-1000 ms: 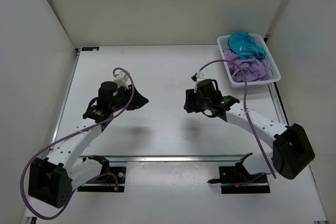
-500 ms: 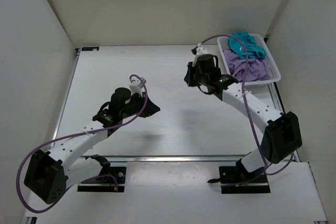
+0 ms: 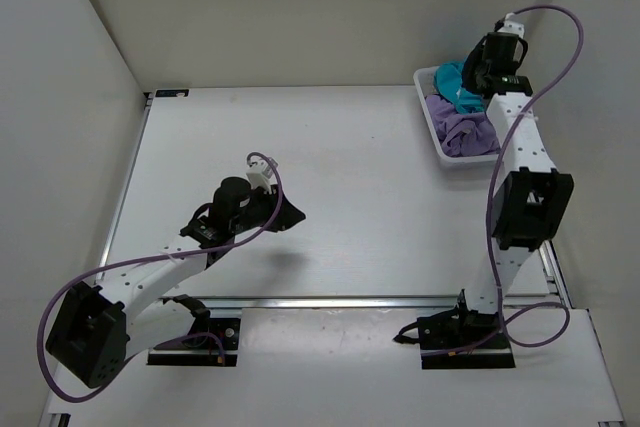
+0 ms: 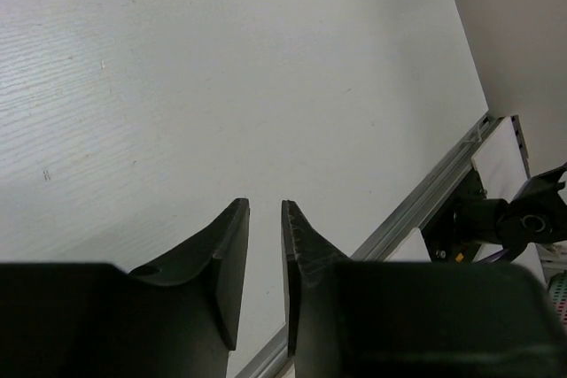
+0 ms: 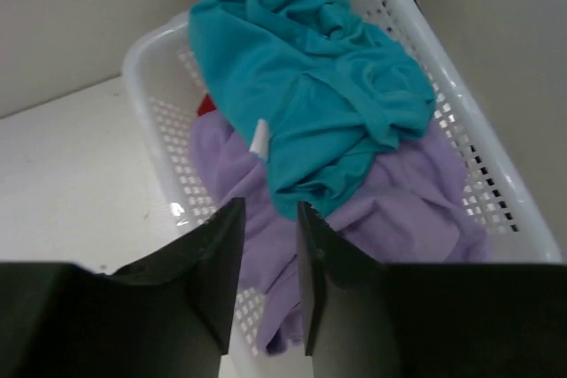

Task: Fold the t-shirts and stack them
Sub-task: Grab crumpled tshirt from bin with the right arm

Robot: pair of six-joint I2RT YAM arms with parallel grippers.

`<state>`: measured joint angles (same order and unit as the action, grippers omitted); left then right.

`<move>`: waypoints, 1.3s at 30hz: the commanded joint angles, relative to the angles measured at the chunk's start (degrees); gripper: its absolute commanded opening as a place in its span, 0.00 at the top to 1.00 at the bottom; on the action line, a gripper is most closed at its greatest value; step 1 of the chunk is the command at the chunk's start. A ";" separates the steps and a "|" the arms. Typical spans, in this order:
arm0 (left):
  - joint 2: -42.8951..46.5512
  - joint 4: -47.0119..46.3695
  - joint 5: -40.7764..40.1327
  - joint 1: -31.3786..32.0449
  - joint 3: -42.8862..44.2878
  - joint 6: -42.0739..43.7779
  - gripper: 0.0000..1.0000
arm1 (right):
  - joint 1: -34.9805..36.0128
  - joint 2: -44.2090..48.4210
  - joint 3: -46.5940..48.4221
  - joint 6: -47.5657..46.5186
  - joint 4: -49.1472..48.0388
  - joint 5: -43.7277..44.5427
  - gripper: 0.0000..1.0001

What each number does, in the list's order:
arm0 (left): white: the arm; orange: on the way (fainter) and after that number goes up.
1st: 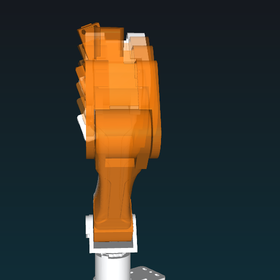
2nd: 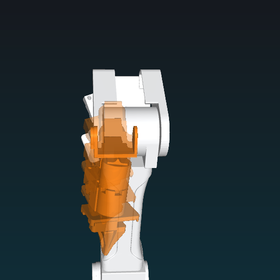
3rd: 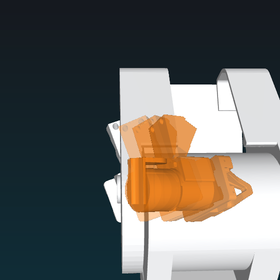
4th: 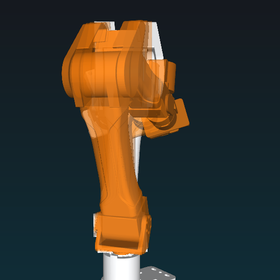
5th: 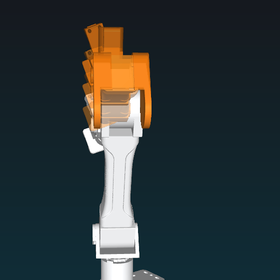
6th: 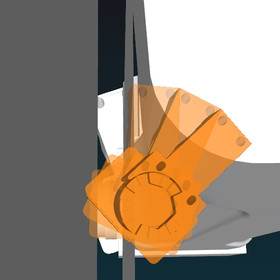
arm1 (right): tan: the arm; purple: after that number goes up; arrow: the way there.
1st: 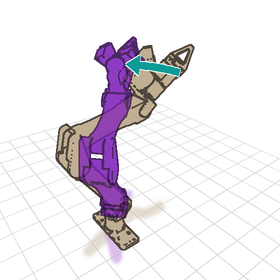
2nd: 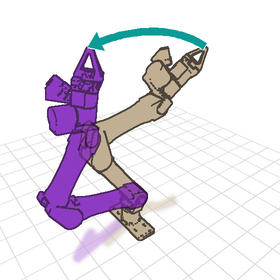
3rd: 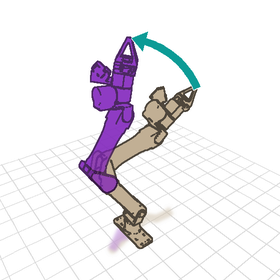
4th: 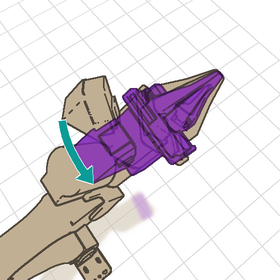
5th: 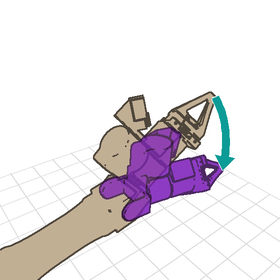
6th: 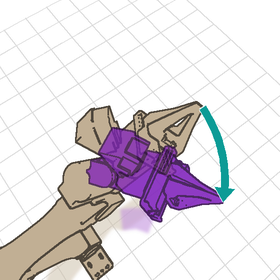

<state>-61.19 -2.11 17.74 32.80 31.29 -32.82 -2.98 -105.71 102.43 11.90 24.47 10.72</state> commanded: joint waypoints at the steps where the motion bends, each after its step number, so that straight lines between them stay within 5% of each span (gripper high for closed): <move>1: 1.07 -2.64 -0.25 -0.10 -0.88 0.12 0.67 | -0.36 -8.69 12.12 -5.39 5.40 1.14 0.70; 6: 0.81 -3.34 0.10 -0.80 -1.49 -0.14 0.65 | -1.58 -18.82 27.20 -8.12 13.49 5.88 0.62; 15: -0.77 -4.04 1.60 -1.77 -1.32 -0.58 0.64 | -4.92 -21.55 23.70 -5.14 13.42 1.51 0.59; 31: -1.56 -4.39 0.98 -2.21 -1.58 -0.40 0.62 | -7.21 -29.81 31.51 -2.14 12.36 -7.12 0.50; 35: -1.65 -4.48 0.90 -2.82 -2.02 -0.67 0.61 | -7.12 -31.48 33.18 -1.71 12.27 -8.35 0.57; 39: -2.00 -4.66 0.90 -3.00 -1.84 -0.58 0.62 | -7.30 -31.92 34.58 -1.45 11.74 -8.09 0.87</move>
<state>-63.24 -5.23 18.04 30.26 29.93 -33.47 -9.85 -137.62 134.13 9.58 38.13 3.33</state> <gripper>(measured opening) 0.384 0.168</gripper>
